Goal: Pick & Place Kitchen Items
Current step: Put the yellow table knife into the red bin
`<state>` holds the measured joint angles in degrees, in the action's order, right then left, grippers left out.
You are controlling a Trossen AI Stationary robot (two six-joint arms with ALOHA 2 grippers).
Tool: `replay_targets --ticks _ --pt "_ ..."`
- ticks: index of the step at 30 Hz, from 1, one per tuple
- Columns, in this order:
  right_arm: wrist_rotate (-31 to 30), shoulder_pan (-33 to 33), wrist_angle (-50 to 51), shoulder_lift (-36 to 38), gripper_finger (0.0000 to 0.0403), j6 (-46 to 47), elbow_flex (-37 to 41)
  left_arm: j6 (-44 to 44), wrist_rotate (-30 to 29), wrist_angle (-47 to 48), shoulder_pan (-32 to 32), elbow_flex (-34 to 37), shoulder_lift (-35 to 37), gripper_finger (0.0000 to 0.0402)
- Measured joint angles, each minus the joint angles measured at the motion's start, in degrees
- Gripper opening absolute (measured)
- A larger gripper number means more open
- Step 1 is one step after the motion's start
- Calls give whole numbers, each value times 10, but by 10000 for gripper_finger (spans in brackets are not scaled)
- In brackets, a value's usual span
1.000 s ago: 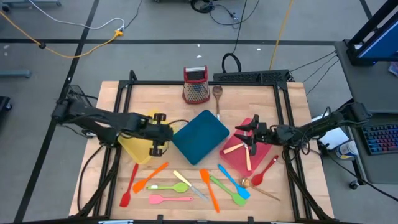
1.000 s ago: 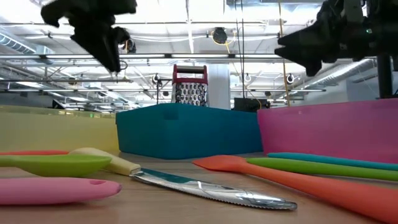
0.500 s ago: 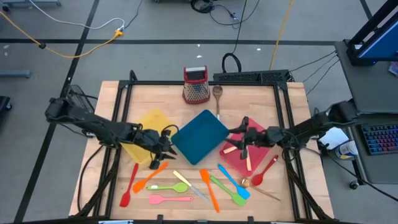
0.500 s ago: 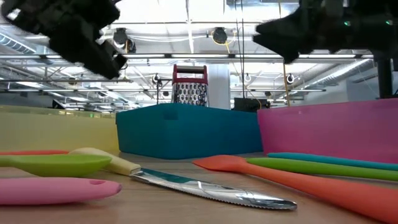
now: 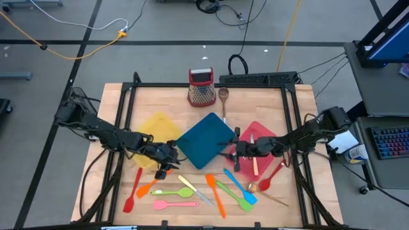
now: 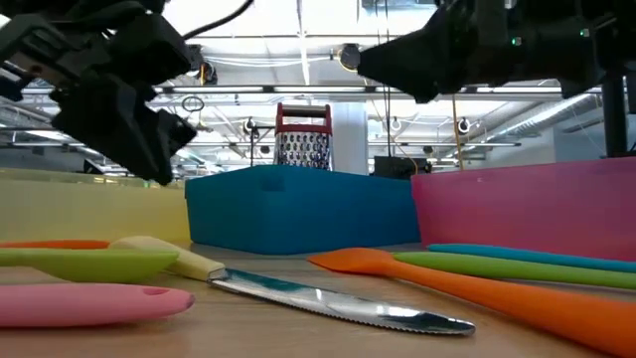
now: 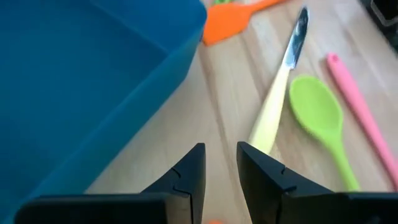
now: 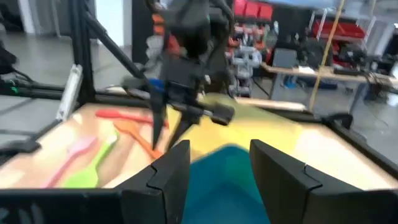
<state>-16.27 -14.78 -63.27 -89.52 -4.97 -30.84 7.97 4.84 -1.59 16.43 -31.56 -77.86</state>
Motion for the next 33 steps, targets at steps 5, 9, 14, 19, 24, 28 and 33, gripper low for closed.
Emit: replay_targets --ticks 5,9,14,19,24,28,33 --pt "1 -15 -21 -32 160 11 -8 11 27 -40 7 -2 -27 93" --pt "0 -22 -44 -40 160 -8 -7 12 29 -75 21 -1 -43 93" --pt "0 -22 -50 -40 160 -4 -7 42 26 -58 24 0 -45 93" --pt "0 -22 -45 -39 160 -2 -7 39 11 -64 24 0 -45 93" --pt "0 -22 -46 -39 160 -2 -7 26 11 -64 24 0 -45 93" --pt "0 -22 -42 -39 160 -2 -7 32 11 -64 24 0 -45 93" --pt "0 -22 -42 -39 160 -2 -7 66 10 -73 33 0 -45 117"
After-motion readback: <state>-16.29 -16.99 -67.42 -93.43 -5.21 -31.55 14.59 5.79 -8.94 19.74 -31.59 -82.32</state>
